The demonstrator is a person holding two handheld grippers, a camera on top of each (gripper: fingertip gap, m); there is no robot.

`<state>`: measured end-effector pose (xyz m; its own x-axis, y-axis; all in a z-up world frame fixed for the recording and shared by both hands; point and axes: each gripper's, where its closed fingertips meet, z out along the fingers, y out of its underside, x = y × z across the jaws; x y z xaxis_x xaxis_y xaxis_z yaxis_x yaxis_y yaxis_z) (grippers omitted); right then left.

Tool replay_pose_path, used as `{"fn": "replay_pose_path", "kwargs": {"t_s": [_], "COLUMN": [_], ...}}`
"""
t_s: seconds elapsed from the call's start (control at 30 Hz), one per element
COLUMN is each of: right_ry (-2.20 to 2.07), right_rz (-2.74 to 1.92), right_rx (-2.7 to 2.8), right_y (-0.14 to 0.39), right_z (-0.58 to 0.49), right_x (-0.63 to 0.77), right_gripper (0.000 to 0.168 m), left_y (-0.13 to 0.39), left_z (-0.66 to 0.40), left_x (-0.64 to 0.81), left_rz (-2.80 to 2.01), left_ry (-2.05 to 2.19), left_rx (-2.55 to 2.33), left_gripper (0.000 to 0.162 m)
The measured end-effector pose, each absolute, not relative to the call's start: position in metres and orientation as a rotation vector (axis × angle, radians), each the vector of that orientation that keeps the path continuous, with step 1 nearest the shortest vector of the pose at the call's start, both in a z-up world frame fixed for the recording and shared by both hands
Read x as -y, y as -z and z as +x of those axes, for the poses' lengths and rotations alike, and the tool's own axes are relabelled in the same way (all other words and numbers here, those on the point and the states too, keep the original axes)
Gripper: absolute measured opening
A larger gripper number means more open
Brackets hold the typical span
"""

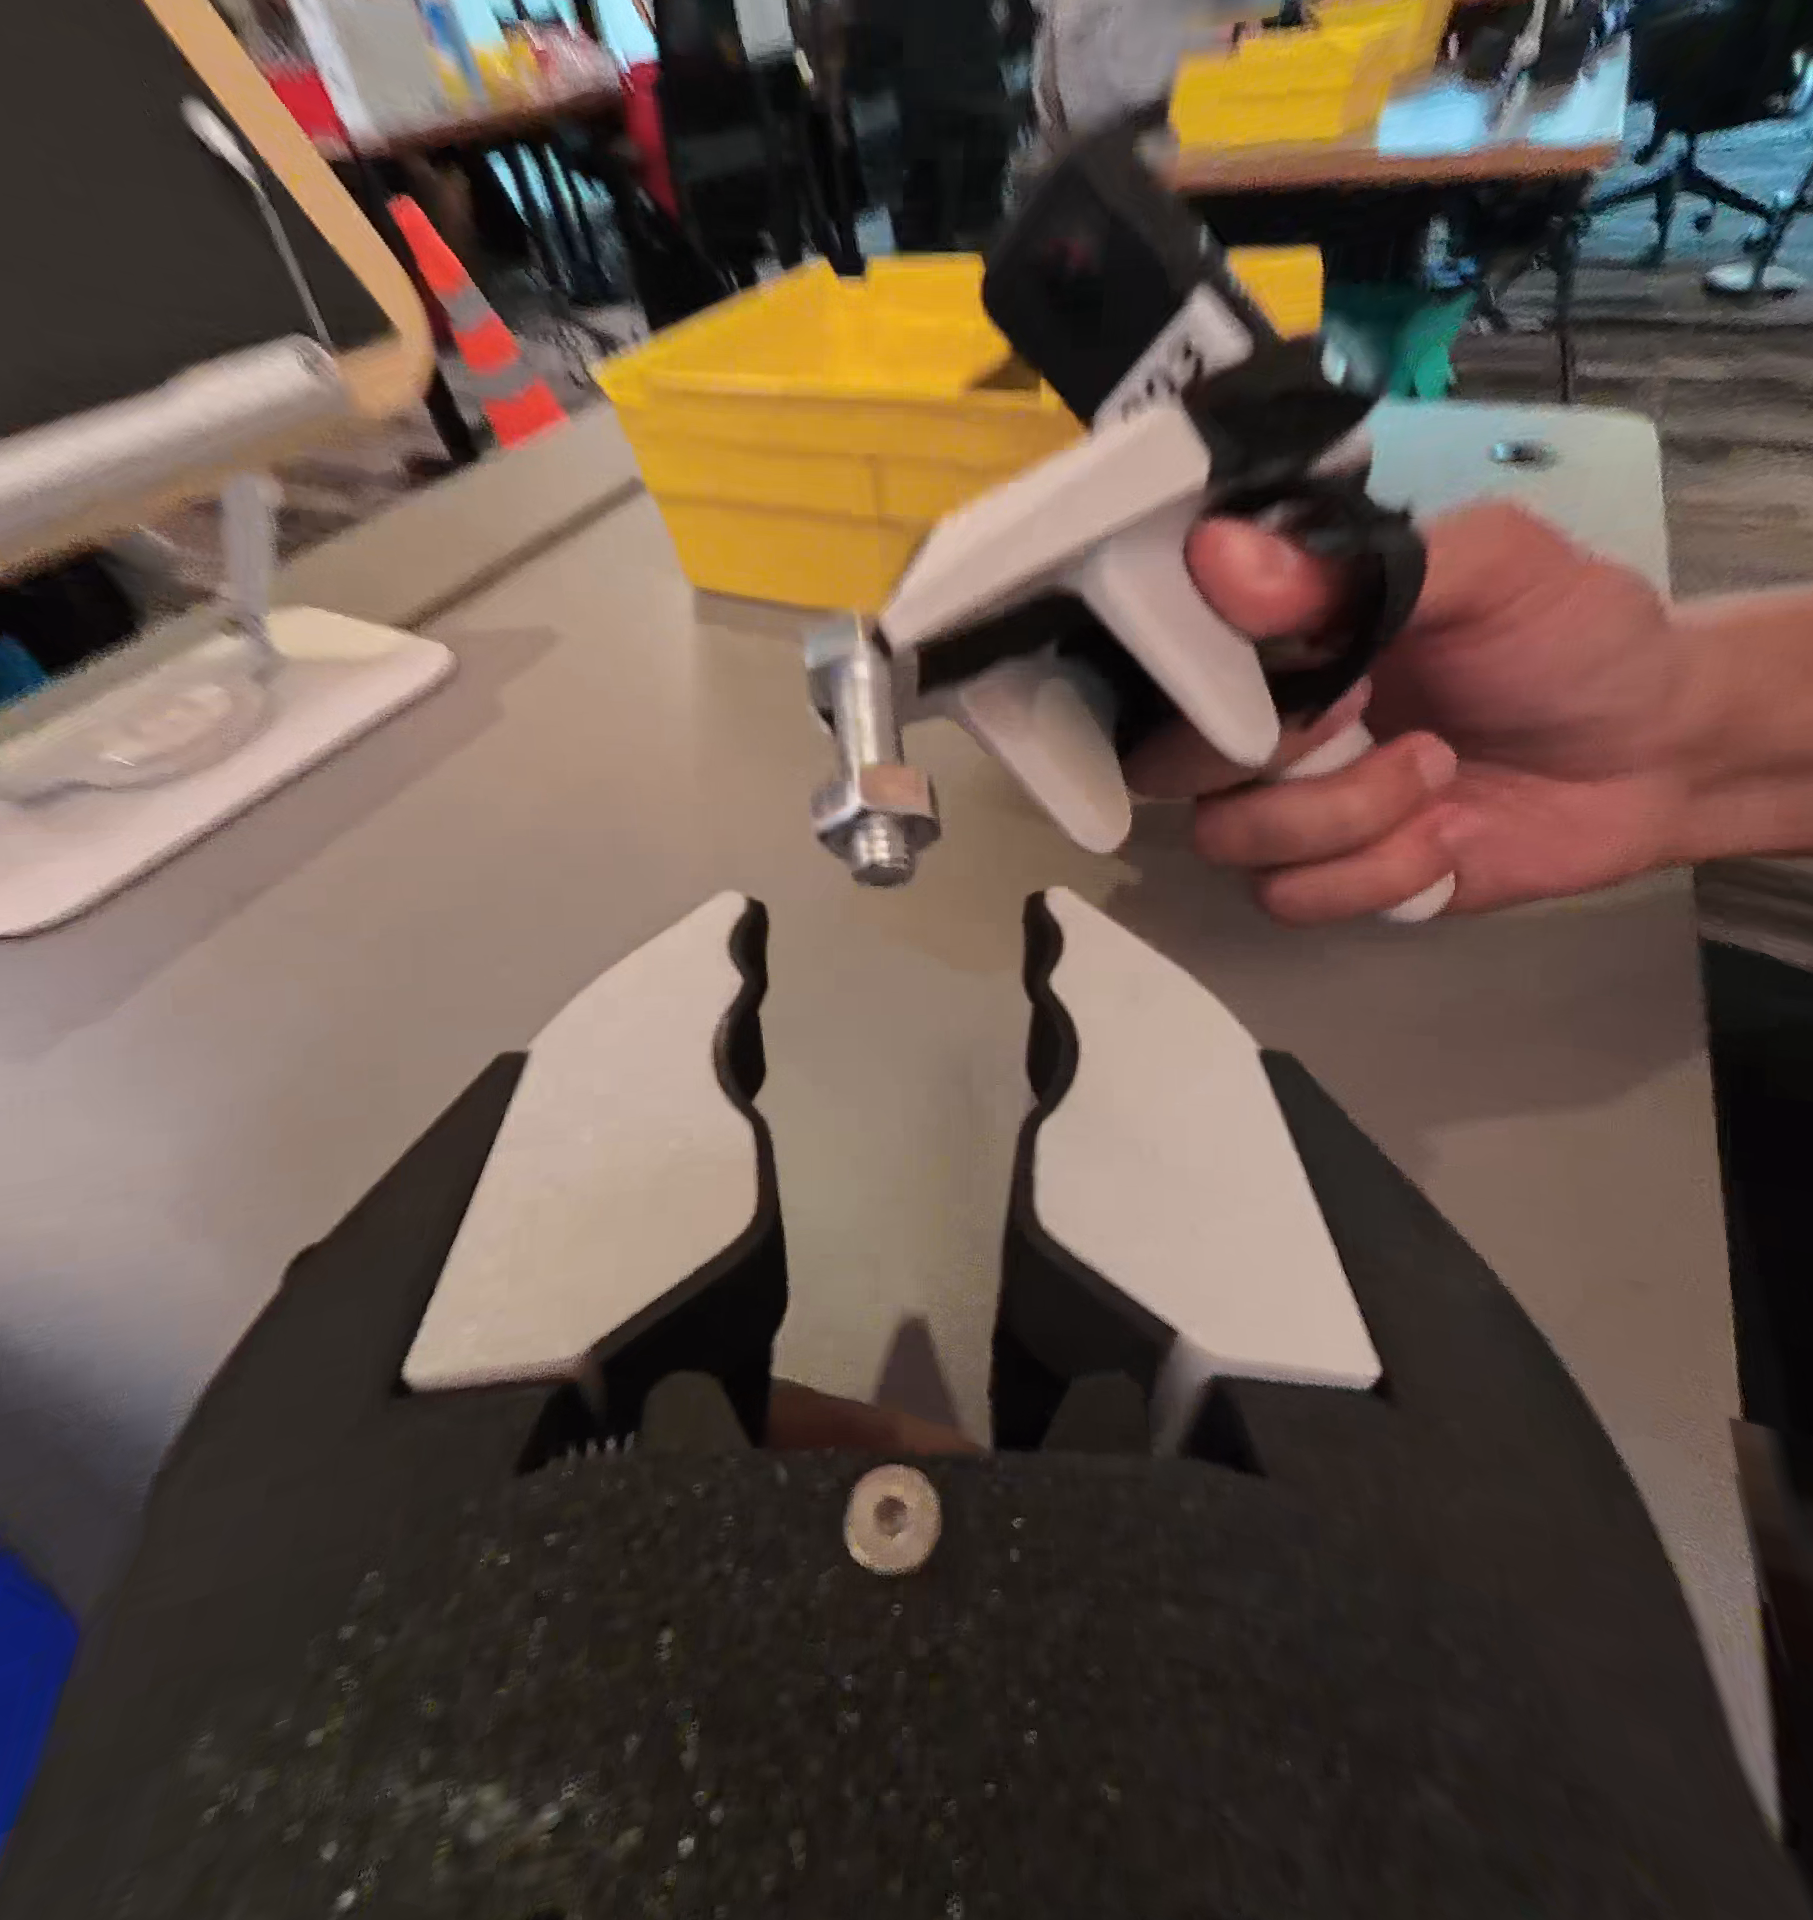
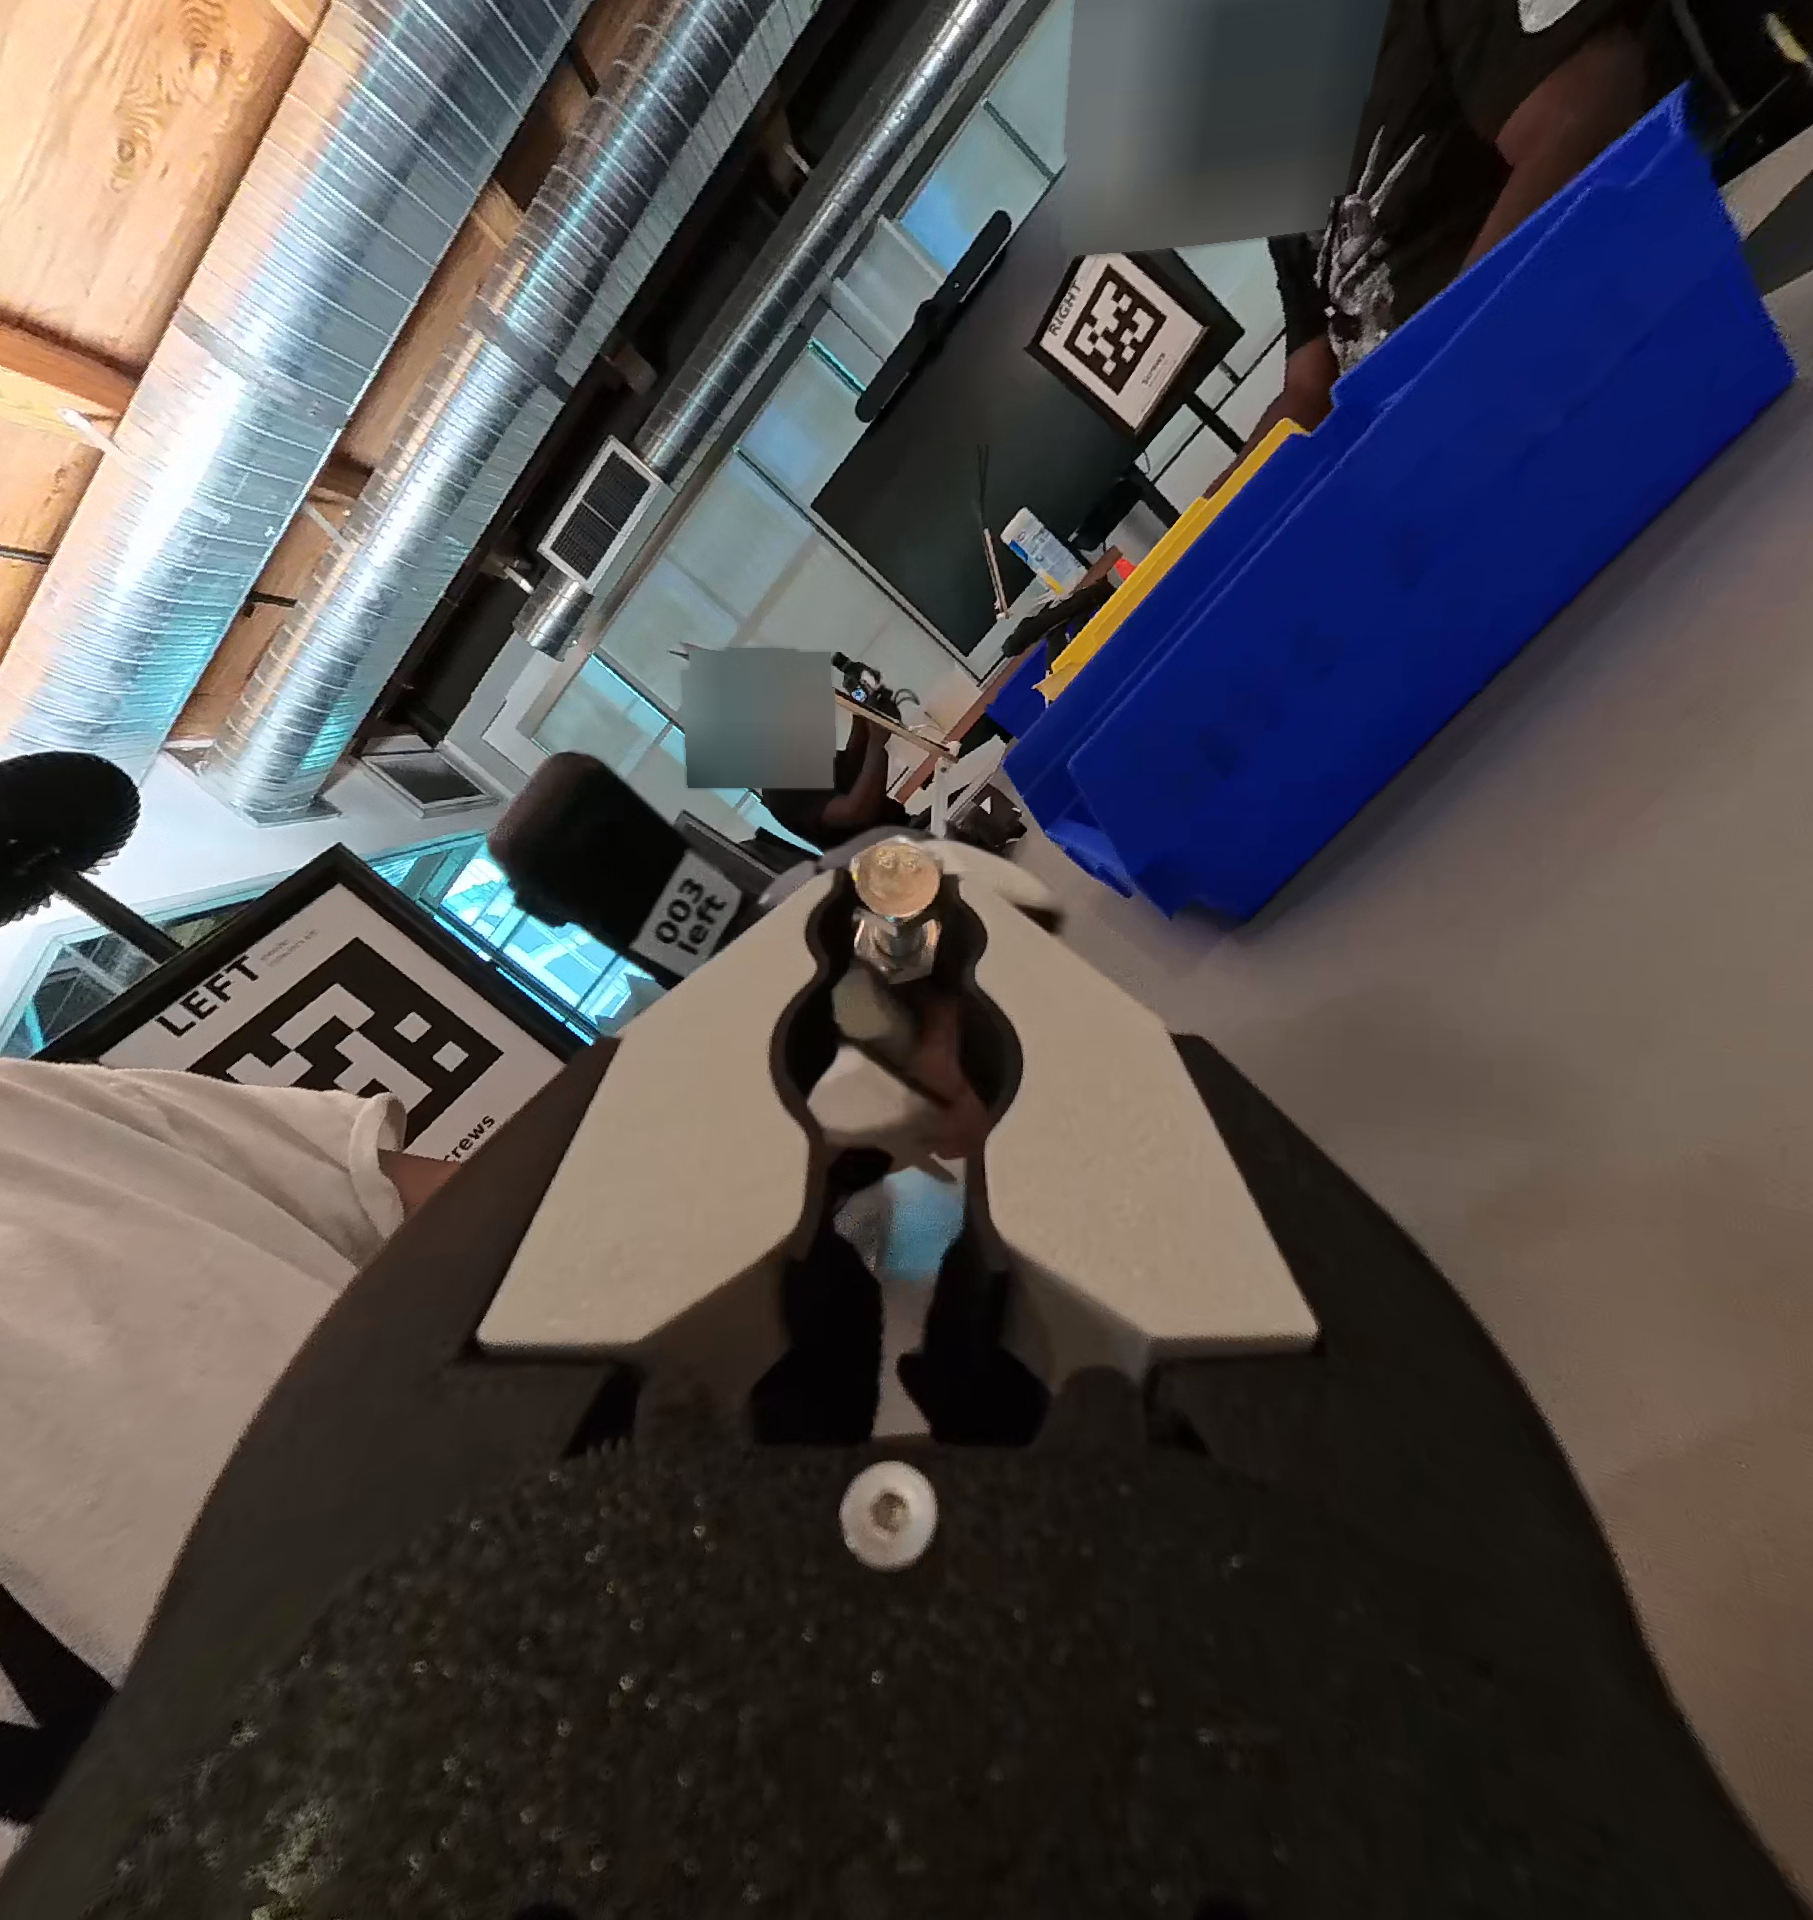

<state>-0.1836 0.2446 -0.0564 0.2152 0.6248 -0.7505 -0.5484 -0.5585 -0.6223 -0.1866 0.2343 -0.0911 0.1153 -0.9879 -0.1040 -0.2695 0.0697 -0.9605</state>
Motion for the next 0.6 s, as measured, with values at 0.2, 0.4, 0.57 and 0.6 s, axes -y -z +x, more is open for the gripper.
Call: {"fn": "replay_pose_path", "kwargs": {"t_s": [0.2,0.4,0.57,0.6], "right_ry": [-1.596,-1.777,-1.674,-1.658], "right_rz": [-1.526,-1.575,-1.687,-1.694], "right_rx": [0.064,0.24,0.496,0.534], "right_y": [0.058,0.059,0.071,0.072], "right_z": [-0.189,-0.2,-0.209,-0.21], "right_x": [-0.243,-0.22,-0.205,-0.202], "right_gripper": [0.015,0.016,0.026,0.026], "left_y": [0.07,0.063,0.07,0.071], "left_z": [-0.192,-0.203,-0.207,-0.207], "left_x": [-0.233,-0.213,-0.2,-0.198], "left_rz": [-1.297,-1.254,-1.192,-1.179], "left_ry": [0.915,1.111,1.076,1.066], "left_rx": [-1.268,-1.439,-1.59,-1.608], "left_gripper": [0.019,0.018,0.018,0.018]}}
